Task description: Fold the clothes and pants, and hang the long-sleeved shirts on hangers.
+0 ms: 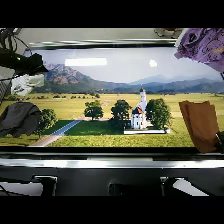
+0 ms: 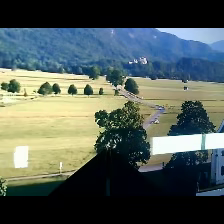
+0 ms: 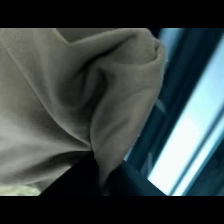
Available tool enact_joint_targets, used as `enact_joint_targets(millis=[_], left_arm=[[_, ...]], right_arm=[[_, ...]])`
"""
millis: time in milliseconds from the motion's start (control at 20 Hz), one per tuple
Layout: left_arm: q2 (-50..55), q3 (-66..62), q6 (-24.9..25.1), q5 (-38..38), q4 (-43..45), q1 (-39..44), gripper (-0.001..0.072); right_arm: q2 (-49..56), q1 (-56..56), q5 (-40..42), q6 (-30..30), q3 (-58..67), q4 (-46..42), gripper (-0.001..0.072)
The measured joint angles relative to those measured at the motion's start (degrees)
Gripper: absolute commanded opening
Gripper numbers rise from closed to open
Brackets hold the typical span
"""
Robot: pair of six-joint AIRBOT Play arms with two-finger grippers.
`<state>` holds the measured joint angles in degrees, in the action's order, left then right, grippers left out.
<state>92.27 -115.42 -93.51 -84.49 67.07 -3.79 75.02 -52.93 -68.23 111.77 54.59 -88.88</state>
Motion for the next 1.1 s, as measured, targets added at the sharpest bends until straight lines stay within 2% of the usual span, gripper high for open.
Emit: enact_joint_targets(millis=[350,400,500,550,600,750,850,950,1050,1100], left_arm=[[0.0,0.0,0.0,-0.1,0.0,0.0,0.0019],[0.0,0.0,0.0,-0.1,0.0,0.0,0.0019],[0.0,0.0,0.0,-0.1,0.0,0.0,0.0019],[0.0,0.0,0.0,-0.1,0.0,0.0,0.0019],[0.0,0.0,0.0,-0.1,0.0,0.0,0.002],[0.0,0.0,0.0,-0.2,0.0,0.0,0.002],[0.0,0.0,0.1,-0.7,0.0,0.0,0.0019],[-0.1,0.0,0.9,-1.7,0.0,0.0,0.0019],[-0.9,0.7,1.5,-2.2,0.0,0.0,0.0018],[-1.9,1.7,1.6,-2.2,0.2,0.0,0.0018]], right_arm=[[-0.2,0.0,-4.6,2.5,-0.4,-6.1,0.0038],[-0.2,0.0,-5.3,2.8,-0.4,-6.7,0.0101],[-0.2,0.0,-6.8,3.2,-0.4,-8.2,0.0341],[-0.2,0.0,-7.5,3.4,-0.4,-8.9,0.0403],[-0.2,0.0,-8.2,3.8,-0.4,-9.3,0.0412],[-0.5,0.0,-10.6,4.2,0.3,-10.2,0.0397],[-1.7,0.0,-11.0,3.6,2.6,-9.2,0.0269],[-3.6,0.1,-8.3,0.1,6.3,-2.6,0.0263],[-5.0,2.2,-5.1,-5.4,10.0,7.4,0.0218],[-5.5,4.5,-3.8,-8.0,11.5,11.9,0.0152]])
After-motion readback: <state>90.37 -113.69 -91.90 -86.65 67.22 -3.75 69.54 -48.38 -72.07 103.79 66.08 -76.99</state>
